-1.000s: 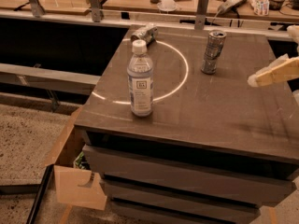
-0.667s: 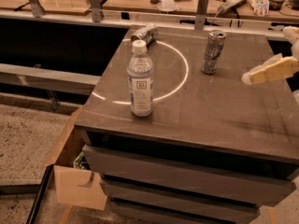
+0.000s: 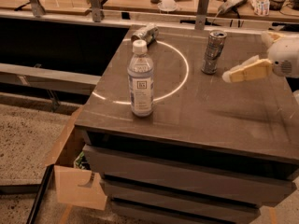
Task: Pick redbull can
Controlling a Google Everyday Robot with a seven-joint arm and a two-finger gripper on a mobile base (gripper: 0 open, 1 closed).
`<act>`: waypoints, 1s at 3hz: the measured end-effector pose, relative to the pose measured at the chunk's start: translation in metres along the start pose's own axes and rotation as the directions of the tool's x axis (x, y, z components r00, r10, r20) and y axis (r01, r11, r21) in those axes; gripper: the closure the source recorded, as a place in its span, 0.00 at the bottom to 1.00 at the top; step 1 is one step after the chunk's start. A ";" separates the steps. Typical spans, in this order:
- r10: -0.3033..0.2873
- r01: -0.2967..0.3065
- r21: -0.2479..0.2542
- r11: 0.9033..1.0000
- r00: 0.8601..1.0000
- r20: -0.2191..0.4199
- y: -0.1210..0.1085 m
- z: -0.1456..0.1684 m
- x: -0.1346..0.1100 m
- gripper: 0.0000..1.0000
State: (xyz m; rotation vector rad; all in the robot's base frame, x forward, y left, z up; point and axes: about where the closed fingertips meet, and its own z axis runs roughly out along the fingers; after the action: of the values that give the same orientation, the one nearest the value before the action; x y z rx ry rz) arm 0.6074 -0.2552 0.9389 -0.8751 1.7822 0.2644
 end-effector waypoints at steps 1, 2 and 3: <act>0.008 -0.008 -0.010 1.000 0.999 0.041 0.000 0.026 0.008 0.00; 0.035 -0.035 -0.007 0.999 0.996 0.086 -0.004 0.057 0.016 0.00; 0.080 -0.080 0.000 0.997 0.990 0.117 -0.014 0.086 0.022 0.00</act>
Offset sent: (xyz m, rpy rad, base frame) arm 0.0720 0.0272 -0.0579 0.1452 -0.0636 -0.0086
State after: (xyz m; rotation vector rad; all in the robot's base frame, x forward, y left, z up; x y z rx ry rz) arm 0.6753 -0.2262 0.8884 -0.7700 1.7097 0.3564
